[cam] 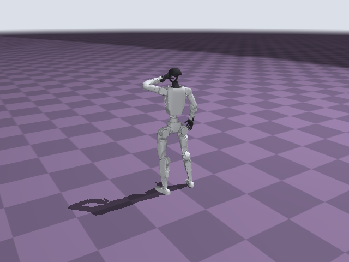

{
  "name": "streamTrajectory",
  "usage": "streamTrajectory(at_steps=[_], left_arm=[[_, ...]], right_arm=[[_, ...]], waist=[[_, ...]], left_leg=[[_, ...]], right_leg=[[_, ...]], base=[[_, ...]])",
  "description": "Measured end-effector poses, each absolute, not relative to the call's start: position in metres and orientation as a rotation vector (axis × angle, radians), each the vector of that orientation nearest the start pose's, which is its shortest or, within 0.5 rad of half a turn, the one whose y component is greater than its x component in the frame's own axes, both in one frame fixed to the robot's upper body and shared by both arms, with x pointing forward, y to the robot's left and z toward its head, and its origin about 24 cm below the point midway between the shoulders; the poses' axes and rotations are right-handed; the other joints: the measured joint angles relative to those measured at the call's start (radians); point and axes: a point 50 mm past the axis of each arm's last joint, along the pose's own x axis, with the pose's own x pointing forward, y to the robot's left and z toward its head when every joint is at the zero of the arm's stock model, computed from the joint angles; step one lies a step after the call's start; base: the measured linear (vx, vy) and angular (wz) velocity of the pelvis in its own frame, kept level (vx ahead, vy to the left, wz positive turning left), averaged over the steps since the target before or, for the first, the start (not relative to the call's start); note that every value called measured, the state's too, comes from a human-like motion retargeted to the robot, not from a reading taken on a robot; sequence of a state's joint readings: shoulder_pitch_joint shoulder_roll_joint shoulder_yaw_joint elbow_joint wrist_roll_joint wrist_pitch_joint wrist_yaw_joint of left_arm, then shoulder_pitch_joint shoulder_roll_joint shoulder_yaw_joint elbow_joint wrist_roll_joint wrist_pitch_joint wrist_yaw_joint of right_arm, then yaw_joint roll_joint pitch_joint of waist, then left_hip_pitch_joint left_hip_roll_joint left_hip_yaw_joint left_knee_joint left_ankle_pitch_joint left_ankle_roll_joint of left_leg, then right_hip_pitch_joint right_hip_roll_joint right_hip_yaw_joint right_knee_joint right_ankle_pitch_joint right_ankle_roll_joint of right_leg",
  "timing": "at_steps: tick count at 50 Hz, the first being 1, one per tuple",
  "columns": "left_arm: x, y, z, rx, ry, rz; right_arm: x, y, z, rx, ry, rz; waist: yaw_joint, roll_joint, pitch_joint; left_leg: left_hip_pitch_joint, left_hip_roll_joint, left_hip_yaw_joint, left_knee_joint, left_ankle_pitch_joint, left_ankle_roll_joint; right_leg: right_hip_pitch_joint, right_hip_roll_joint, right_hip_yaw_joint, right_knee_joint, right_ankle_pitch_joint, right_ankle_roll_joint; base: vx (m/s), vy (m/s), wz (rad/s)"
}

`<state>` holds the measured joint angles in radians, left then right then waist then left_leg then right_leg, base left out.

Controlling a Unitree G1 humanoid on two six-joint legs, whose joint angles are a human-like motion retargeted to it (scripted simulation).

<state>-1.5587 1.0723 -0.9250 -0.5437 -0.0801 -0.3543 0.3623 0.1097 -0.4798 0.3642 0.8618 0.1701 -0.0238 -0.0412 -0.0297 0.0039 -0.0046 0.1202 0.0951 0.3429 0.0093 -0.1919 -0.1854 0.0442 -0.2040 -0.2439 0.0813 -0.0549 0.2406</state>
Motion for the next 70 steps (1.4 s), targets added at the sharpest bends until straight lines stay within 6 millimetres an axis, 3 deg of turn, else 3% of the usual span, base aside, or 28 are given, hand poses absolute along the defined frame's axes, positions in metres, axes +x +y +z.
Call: streamTrajectory(at_steps=[11,14,21,25,28,33,38,50,53,60,62,65,70], left_arm=[[0.133,-0.008,0.368,0.833,-1.984,-0.889],[0.134,-0.003,0.369,0.838,-1.972,-0.878],[0.149,0.036,0.359,0.891,-1.832,-0.82],[0.156,0.046,0.356,0.91,-1.787,-0.787],[0.157,0.039,0.361,0.91,-1.807,-0.781],[0.151,0.006,0.37,0.892,-1.885,-0.829],[0.144,-0.013,0.368,0.905,-1.915,-0.916],[0.142,0.041,0.348,0.861,-1.777,-0.923],[0.143,0.035,0.353,0.878,-1.805,-0.901],[0.148,-0.014,0.374,0.936,-1.911,-0.885],[0.15,-0.02,0.377,0.936,-1.917,-0.883],[0.153,-0.014,0.378,0.935,-1.898,-0.879],[0.158,0.02,0.372,0.932,-1.827,-0.845]], right_arm=[[0.103,-0.268,-0.134,-0.428,1.075,0.044],[0.109,-0.267,-0.133,-0.432,1.061,0.055],[0.126,-0.268,-0.123,-0.444,0.968,0.029],[0.127,-0.269,-0.12,-0.435,0.947,0.01],[0.12,-0.269,-0.123,-0.426,0.971,0.007],[0.106,-0.266,-0.132,-0.413,1.042,0.027],[0.1,-0.264,-0.136,-0.42,1.078,0.053],[0.117,-0.277,-0.123,-0.412,0.983,-0.055],[0.11,-0.28,-0.124,-0.396,1.008,-0.074],[0.091,-0.274,-0.138,-0.387,1.116,-0.016],[0.09,-0.271,-0.139,-0.397,1.126,0.008],[0.095,-0.269,-0.139,-0.414,1.114,0.028],[0.111,-0.27,-0.131,-0.42,1.032,0.011]], waist=[[-0.022,-0.013,-0.007],[-0.016,-0.013,-0.006],[-0.001,-0.003,-0.003],[-0.006,0.004,-0.006],[-0.015,0.007,-0.011],[-0.023,0.0,-0.018],[-0.017,-0.01,-0.018],[-0.006,0.006,-0.004],[-0.009,0.01,-0.008],[-0.001,-0.012,-0.017],[0.003,-0.017,-0.019],[0.01,-0.021,-0.022],[0.019,-0.016,-0.024]], left_leg=[[-0.008,-0.006,-0.036,0.002,0.001,0.0],[-0.004,-0.005,-0.022,0.001,0.0,0.002],[0.006,0.0,0.026,-0.002,-0.006,0.007],[0.006,0.003,0.028,-0.002,-0.007,0.006],[0.003,0.003,0.014,-0.001,-0.006,0.005],[-0.004,-0.001,-0.017,0.0,-0.003,0.002],[-0.005,-0.004,-0.021,0.001,-0.002,0.002],[0.006,0.005,0.023,0.0,-0.007,0.003],[0.003,0.005,0.01,0.0,-0.006,0.001],[-0.009,0.003,-0.03,0.003,-0.001,-0.003],[-0.01,0.002,-0.03,0.003,0.0,-0.003],[-0.009,0.003,-0.02,0.003,0.0,-0.002],[-0.004,0.006,0.01,0.002,-0.004,0.001]], right_leg=[[0.017,-0.008,-0.034,-0.002,-0.01,-0.009],[0.011,-0.007,-0.019,-0.002,-0.008,-0.009],[-0.013,0.003,0.027,0.001,0.0,0.004],[-0.015,0.006,0.028,0.003,0.0,0.009],[-0.008,0.004,0.013,0.002,-0.003,0.007],[0.008,-0.002,-0.018,-0.001,-0.01,0.001],[0.012,-0.005,-0.022,-0.004,-0.011,-0.003],[-0.009,0.007,0.021,-0.002,0.002,0.011],[-0.003,0.006,0.007,-0.001,-0.001,0.01],[0.015,0.0,-0.033,-0.004,-0.009,0.004],[0.014,0.0,-0.033,-0.005,-0.008,0.004],[0.008,0.001,-0.023,-0.006,-0.005,0.004],[-0.012,0.006,0.005,0.003,0.0,0.013]], base=[[0.0,0.01,0.14],[0.0,0.0,-0.19],[0.01,-0.01,-0.34],[0.0,0.0,0.0],[0.01,0.0,0.26],[0.01,0.01,0.31],[0.0,0.0,0.04],[0.0,-0.01,-0.17],[0.0,0.0,0.18],[0.0,0.0,0.26],[0.0,0.0,0.0],[0.0,0.0,-0.14],[0.0,-0.01,-0.29]])
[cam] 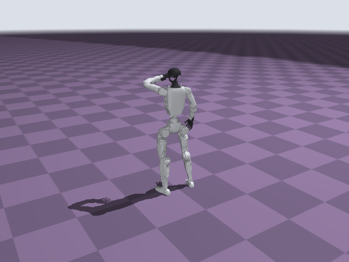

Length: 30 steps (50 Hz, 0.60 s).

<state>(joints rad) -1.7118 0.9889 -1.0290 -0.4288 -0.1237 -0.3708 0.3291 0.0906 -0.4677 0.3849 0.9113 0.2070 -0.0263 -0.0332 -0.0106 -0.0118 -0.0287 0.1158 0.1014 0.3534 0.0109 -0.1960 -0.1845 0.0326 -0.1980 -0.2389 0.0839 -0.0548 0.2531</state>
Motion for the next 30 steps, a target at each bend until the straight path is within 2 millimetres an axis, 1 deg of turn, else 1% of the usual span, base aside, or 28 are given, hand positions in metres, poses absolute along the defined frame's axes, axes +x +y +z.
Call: streamTrajectory(at_steps=[3,5,8,14,15,17,20,25,28,30], left_arm=[[0.159,0.034,0.368,0.911,-1.789,-0.835],[0.159,0.035,0.367,0.912,-1.783,-0.831],[0.159,0.024,0.369,0.921,-1.805,-0.845],[0.151,-0.013,0.372,0.924,-1.884,-0.92],[0.149,-0.017,0.371,0.923,-1.892,-0.932],[0.147,-0.018,0.369,0.922,-1.897,-0.951],[0.146,-0.007,0.365,0.921,-1.882,-0.958],[0.147,0.028,0.357,0.915,-1.828,-0.898],[0.148,0.044,0.355,0.919,-1.809,-0.847],[0.148,0.047,0.354,0.929,-1.807,-0.826]], right_arm=[[0.117,-0.271,-0.126,-0.41,0.99,-0.012],[0.118,-0.272,-0.124,-0.404,0.977,-0.02],[0.115,-0.273,-0.124,-0.4,0.987,-0.018],[0.109,-0.268,-0.131,-0.414,1.033,0.026],[0.11,-0.267,-0.132,-0.418,1.038,0.035],[0.111,-0.265,-0.132,-0.426,1.042,0.047],[0.116,-0.265,-0.131,-0.435,1.033,0.053],[0.124,-0.267,-0.125,-0.436,0.984,0.034],[0.123,-0.271,-0.122,-0.434,0.967,0.019],[0.12,-0.274,-0.122,-0.435,0.976,0.011]], waist=[[-0.001,0.005,-0.001],[-0.004,0.008,-0.003],[-0.011,0.009,-0.006],[-0.027,-0.006,-0.007],[-0.029,-0.009,-0.006],[-0.031,-0.012,-0.006],[-0.03,-0.014,-0.005],[-0.028,-0.009,-0.003],[-0.028,-0.003,-0.002],[-0.029,0.003,-0.004]], left_leg=[[0.0,0.0,0.006,-0.002,0.001,-0.001],[-0.001,0.0,0.003,-0.002,0.001,-0.001],[-0.005,-0.001,-0.013,-0.002,0.003,-0.003],[-0.013,-0.006,-0.048,0.0,0.007,-0.004],[-0.013,-0.006,-0.051,0.0,0.007,-0.003],[-0.013,-0.007,-0.05,0.001,0.006,-0.003],[-0.009,-0.005,-0.037,0.001,0.004,-0.001],[0.0,-0.001,-0.006,0.0,-0.002,0.0],[0.003,0.0,0.002,0.001,-0.004,-0.001],[0.003,0.0,0.0,0.001,-0.005,-0.002]], right_leg=[[-0.001,0.002,0.008,-0.008,0.005,0.003],[0.0,0.002,0.004,-0.008,0.005,0.003],[0.007,-0.001,-0.012,-0.009,0.001,0.001],[0.024,-0.008,-0.047,-0.01,-0.006,-0.007],[0.025,-0.009,-0.049,-0.01,-0.007,-0.008],[0.025,-0.009,-0.047,-0.01,-0.007,-0.01],[0.021,-0.007,-0.034,-0.009,-0.005,-0.011],[0.007,-0.001,-0.004,-0.006,0.0,-0.006],[0.004,0.001,0.004,-0.005,0.001,-0.002],[0.006,0.001,0.002,-0.004,0.001,-0.001]], base=[[0.0,0.0,-0.06],[0.0,0.0,0.0],[0.0,0.01,0.26],[0.0,0.01,0.29],[0.0,0.0,0.0],[0.0,0.0,0.0],[0.0,0.0,-0.16],[0.0,-0.01,-0.3],[0.0,0.0,-0.07],[0.0,0.0,0.0]])
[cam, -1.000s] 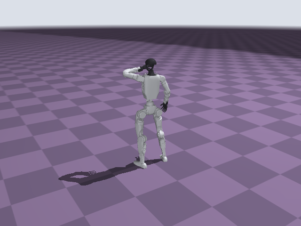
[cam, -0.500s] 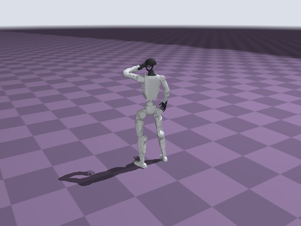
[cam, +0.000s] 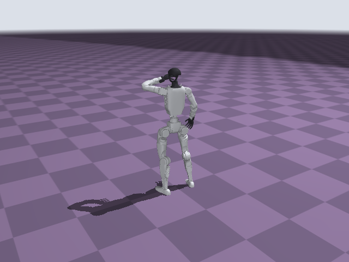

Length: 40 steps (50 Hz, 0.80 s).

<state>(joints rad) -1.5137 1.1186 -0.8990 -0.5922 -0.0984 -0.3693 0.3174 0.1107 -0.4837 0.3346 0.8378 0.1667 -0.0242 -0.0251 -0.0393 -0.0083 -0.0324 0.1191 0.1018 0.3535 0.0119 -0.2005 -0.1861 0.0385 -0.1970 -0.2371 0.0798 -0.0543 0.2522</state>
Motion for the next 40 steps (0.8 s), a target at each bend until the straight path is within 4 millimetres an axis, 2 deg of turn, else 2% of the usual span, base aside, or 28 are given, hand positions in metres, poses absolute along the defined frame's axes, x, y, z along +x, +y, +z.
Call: streamTrajectory(at_steps=[3,7,10,12,15,22,25,28,35,37,40], left_arm=[[0.15,0.038,0.357,0.952,-1.827,-0.829],[0.149,0.01,0.363,0.963,-1.882,-0.879],[0.146,-0.009,0.366,0.949,-1.92,-0.916],[0.145,-0.014,0.368,0.935,-1.931,-0.925],[0.146,-0.011,0.369,0.916,-1.927,-0.917],[0.147,0.03,0.365,0.893,-1.859,-0.853],[0.145,0.037,0.363,0.893,-1.844,-0.846],[0.145,0.029,0.364,0.901,-1.854,-0.868],[0.143,-0.013,0.365,0.905,-1.902,-0.967],[0.145,-0.015,0.362,0.918,-1.891,-0.98],[0.152,-0.005,0.358,0.945,-1.846,-0.97]], right_arm=[[0.109,-0.278,-0.125,-0.44,1.02,0.007],[0.095,-0.278,-0.133,-0.447,1.094,0.018],[0.09,-0.274,-0.138,-0.449,1.128,0.034],[0.091,-0.272,-0.14,-0.448,1.132,0.042],[0.098,-0.271,-0.138,-0.445,1.11,0.044],[0.123,-0.273,-0.122,-0.435,0.975,0.013],[0.126,-0.274,-0.118,-0.429,0.947,0.004],[0.122,-0.275,-0.12,-0.429,0.968,0.011],[0.112,-0.268,-0.132,-0.465,1.059,0.08],[0.114,-0.267,-0.132,-0.478,1.058,0.09],[0.12,-0.267,-0.13,-0.488,1.028,0.082]], waist=[[-0.002,0.007,-0.004],[-0.005,0.003,-0.008],[-0.007,-0.007,-0.008],[-0.008,-0.013,-0.006],[-0.008,-0.016,-0.003],[-0.012,-0.003,0.005],[-0.017,0.005,0.006],[-0.023,0.009,0.004],[-0.041,-0.005,0.002],[-0.045,-0.008,0.003],[-0.047,-0.01,0.005]], left_leg=[[-0.001,-0.001,-0.013,0.0,0.001,0.0],[-0.004,-0.005,-0.036,0.002,0.003,-0.001],[-0.005,-0.008,-0.047,0.002,0.004,-0.001],[-0.003,-0.009,-0.047,0.003,0.003,-0.001],[0.002,-0.008,-0.037,0.003,0.001,0.0],[0.015,-0.003,0.004,0.002,-0.004,0.002],[0.016,-0.002,0.009,0.002,-0.004,0.003],[0.014,-0.002,0.0,0.002,-0.003,0.003],[0.005,-0.008,-0.031,0.003,0.003,0.005],[0.005,-0.009,-0.03,0.003,0.004,0.007],[0.007,-0.008,-0.018,0.002,0.004,0.009]], right_leg=[[0.008,-0.002,-0.013,0.0,-0.003,-0.001],[0.021,-0.008,-0.035,-0.002,-0.008,-0.005],[0.029,-0.011,-0.045,-0.003,-0.011,-0.008],[0.031,-0.012,-0.045,-0.003,-0.012,-0.011],[0.029,-0.011,-0.034,-0.002,-0.012,-0.014],[0.01,-0.004,0.006,0.005,-0.006,-0.012],[0.007,-0.002,0.01,0.008,-0.005,-0.01],[0.01,-0.003,0.002,0.008,-0.006,-0.01],[0.025,-0.011,-0.027,0.003,-0.01,-0.015],[0.025,-0.011,-0.025,0.001,-0.008,-0.016],[0.019,-0.009,-0.013,-0.001,-0.005,-0.015]], base=[[0.0,0.01,0.17],[0.0,0.01,0.29],[0.0,0.01,0.14],[0.0,0.0,0.0],[0.0,0.0,-0.08],[0.0,0.0,-0.29],[0.0,0.0,0.0],[0.0,0.0,0.06],[-0.01,0.0,0.17],[0.0,0.0,0.0],[-0.01,-0.01,-0.16]])
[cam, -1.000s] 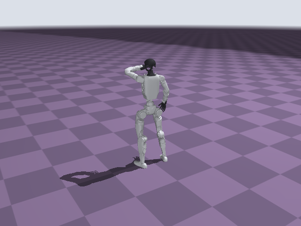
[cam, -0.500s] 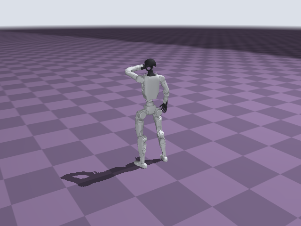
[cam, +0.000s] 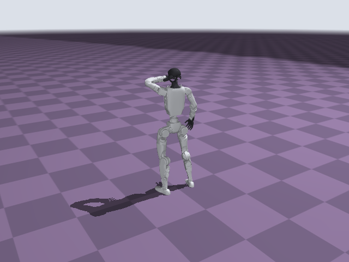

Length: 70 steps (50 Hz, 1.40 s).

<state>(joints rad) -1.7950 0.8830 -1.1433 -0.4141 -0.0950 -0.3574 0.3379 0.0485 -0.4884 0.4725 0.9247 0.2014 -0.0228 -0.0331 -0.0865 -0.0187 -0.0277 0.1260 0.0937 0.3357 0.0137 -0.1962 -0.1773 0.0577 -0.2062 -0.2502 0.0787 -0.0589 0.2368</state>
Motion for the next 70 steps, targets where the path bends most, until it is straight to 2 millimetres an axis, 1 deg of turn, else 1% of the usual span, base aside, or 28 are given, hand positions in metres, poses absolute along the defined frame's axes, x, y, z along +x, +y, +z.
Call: streamTrajectory(at_steps=[5,7,9,10,12,17,20,23,25,30,33,35,36,42,45,48,53,55,57,60,65,67,70], left_arm=[[0.161,0.031,0.356,0.945,-1.754,-0.887],[0.16,0.04,0.357,0.933,-1.743,-0.855],[0.159,0.042,0.359,0.924,-1.753,-0.836],[0.158,0.041,0.361,0.922,-1.764,-0.83],[0.156,0.032,0.366,0.922,-1.799,-0.834],[0.149,-0.005,0.374,0.905,-1.891,-0.887],[0.146,-0.02,0.375,0.877,-1.917,-0.912],[0.147,-0.017,0.375,0.857,-1.912,-0.911],[0.148,-0.007,0.374,0.85,-1.896,-0.9],[0.149,0.026,0.368,0.843,-1.844,-0.856],[0.148,0.033,0.366,0.847,-1.838,-0.847],[0.147,0.029,0.366,0.865,-1.856,-0.849],[0.146,0.024,0.367,0.87,-1.869,-0.86],[0.133,-0.015,0.367,0.858,-1.953,-0.974],[0.128,-0.023,0.364,0.842,-1.975,-1.008],[0.13,-0.015,0.362,0.831,-1.964,-0.997],[0.14,0.016,0.361,0.823,-1.899,-0.907],[0.145,0.025,0.36,0.827,-1.871,-0.871],[0.148,0.029,0.361,0.838,-1.854,-0.85],[0.15,0.023,0.364,0.86,-1.86,-0.846],[0.144,-0.008,0.371,0.873,-1.934,-0.892],[0.14,-0.016,0.371,0.867,-1.956,-0.911],[0.138,-0.017,0.37,0.848,-1.963,-0.924]], right_arm=[[0.13,-0.268,-0.121,-0.46,0.946,0.027],[0.13,-0.27,-0.119,-0.445,0.932,0.007],[0.126,-0.272,-0.119,-0.437,0.938,-0.005],[0.123,-0.273,-0.119,-0.434,0.947,-0.009],[0.115,-0.274,-0.123,-0.434,0.982,-0.007],[0.098,-0.271,-0.134,-0.437,1.082,0.04],[0.095,-0.267,-0.138,-0.443,1.112,0.078],[0.099,-0.265,-0.137,-0.452,1.102,0.096],[0.105,-0.266,-0.135,-0.458,1.078,0.094],[0.12,-0.269,-0.124,-0.451,0.988,0.048],[0.123,-0.27,-0.121,-0.437,0.962,0.021],[0.121,-0.269,-0.122,-0.428,0.966,0.018],[0.119,-0.268,-0.124,-0.426,0.975,0.021],[0.112,-0.257,-0.134,-0.423,1.041,0.085],[0.114,-0.252,-0.136,-0.431,1.048,0.123],[0.12,-0.249,-0.134,-0.437,1.028,0.132],[0.131,-0.251,-0.127,-0.434,0.959,0.098],[0.132,-0.253,-0.124,-0.429,0.942,0.084],[0.129,-0.255,-0.124,-0.426,0.943,0.076],[0.121,-0.257,-0.127,-0.427,0.974,0.073],[0.105,-0.258,-0.136,-0.443,1.058,0.105],[0.102,-0.257,-0.138,-0.449,1.081,0.121],[0.102,-0.257,-0.139,-0.455,1.091,0.129]], waist=[[0.006,-0.001,0.005],[0.008,-0.001,0.005],[0.008,0.0,0.004],[0.008,0.001,0.003],[0.007,0.0,0.0],[0.003,-0.018,-0.001],[0.004,-0.031,0.003],[0.008,-0.037,0.007],[0.012,-0.037,0.01],[0.017,-0.029,0.015],[0.018,-0.024,0.014],[0.02,-0.022,0.011],[0.019,-0.023,0.009],[0.01,-0.039,-0.001],[0.003,-0.045,-0.005],[-0.003,-0.044,-0.008],[-0.001,-0.035,-0.009],[0.003,-0.031,-0.009],[0.008,-0.028,-0.009],[0.016,-0.025,-0.011],[0.021,-0.034,-0.013],[0.021,-0.038,-0.012],[0.021,-0.041,-0.012]], left_leg=[[0.005,0.005,0.029,-0.003,-0.002,0.002],[0.004,0.006,0.033,-0.003,-0.002,0.001],[0.003,0.008,0.031,-0.004,-0.001,0.001],[0.001,0.008,0.028,-0.004,-0.001,0.0],[-0.002,0.008,0.016,-0.004,0.0,-0.001],[-0.011,0.005,-0.021,-0.002,0.004,-0.003],[-0.011,0.002,-0.032,0.0,0.005,-0.004],[-0.008,0.002,-0.026,0.002,0.005,-0.003],[-0.005,0.004,-0.017,0.002,0.004,-0.003],[-0.001,0.008,0.009,0.001,0.002,-0.001],[-0.003,0.01,0.011,0.0,0.003,0.0],[-0.006,0.012,0.007,0.0,0.003,0.0],[-0.008,0.011,0.002,0.0,0.004,0.001],[-0.025,0.009,-0.035,-0.002,0.013,-0.002],[-0.03,0.008,-0.044,-0.002,0.015,-0.003],[-0.032,0.01,-0.041,-0.001,0.015,-0.003],[-0.028,0.013,-0.023,0.0,0.012,-0.003],[-0.026,0.014,-0.018,0.001,0.011,-0.004],[-0.026,0.015,-0.019,0.002,0.011,-0.004],[-0.027,0.014,-0.028,0.001,0.012,-0.005],[-0.033,0.01,-0.055,0.0,0.016,-0.007],[-0.035,0.009,-0.062,0.0,0.018,-0.008],[-0.036,0.008,-0.065,0.0,0.018,-0.009]], right_leg=[[-0.016,0.008,0.028,-0.001,0.009,0.008],[-0.019,0.01,0.032,-0.001,0.012,0.011],[-0.02,0.011,0.028,-0.001,0.012,0.012],[-0.019,0.011,0.025,0.0,0.012,0.012],[-0.014,0.01,0.012,0.0,0.009,0.01],[0.002,0.003,-0.023,0.001,0.001,0.002],[0.009,0.0,-0.033,0.002,-0.002,-0.002],[0.008,0.0,-0.026,0.003,-0.002,-0.004],[0.005,0.002,-0.016,0.003,0.001,-0.004],[-0.009,0.009,0.009,0.003,0.01,0.002],[-0.012,0.011,0.011,0.002,0.013,0.006],[-0.016,0.011,0.003,0.01,0.01,0.008],[-0.015,0.01,-0.001,0.01,0.009,0.007],[-0.002,0.008,-0.036,-0.004,0.008,0.0],[0.0,0.007,-0.045,-0.006,0.007,-0.003],[-0.003,0.009,-0.042,-0.008,0.008,-0.004],[-0.011,0.013,-0.024,-0.007,0.012,0.0],[-0.012,0.014,-0.02,-0.006,0.012,0.002],[-0.012,0.014,-0.021,-0.005,0.011,0.004],[-0.007,0.013,-0.03,-0.004,0.008,0.004],[0.005,0.008,-0.058,-0.005,0.001,-0.001],[0.008,0.006,-0.065,-0.006,0.0,-0.004],[0.009,0.005,-0.067,-0.007,-0.001,-0.007]], base=[[-0.01,-0.01,-0.28],[0.0,0.0,0.0],[0.0,0.0,0.0],[0.0,0.0,0.19],[0.0,0.0,0.3],[-0.01,0.01,0.36],[-0.01,0.0,0.14],[0.0,0.0,0.0],[-0.01,-0.01,-0.24],[-0.01,-0.01,-0.26],[0.0,0.0,0.0],[0.0,0.0,0.0],[-0.01,-0.01,0.22],[-0.01,0.0,0.31],[0.0,0.0,0.07],[0.0,0.0,0.0],[0.0,-0.01,-0.11],[0.0,0.0,0.0],[0.0,0.0,0.0],[0.0,0.0,0.07],[0.01,0.0,0.27],[0.0,0.0,0.11],[0.0,0.0,0.0]])
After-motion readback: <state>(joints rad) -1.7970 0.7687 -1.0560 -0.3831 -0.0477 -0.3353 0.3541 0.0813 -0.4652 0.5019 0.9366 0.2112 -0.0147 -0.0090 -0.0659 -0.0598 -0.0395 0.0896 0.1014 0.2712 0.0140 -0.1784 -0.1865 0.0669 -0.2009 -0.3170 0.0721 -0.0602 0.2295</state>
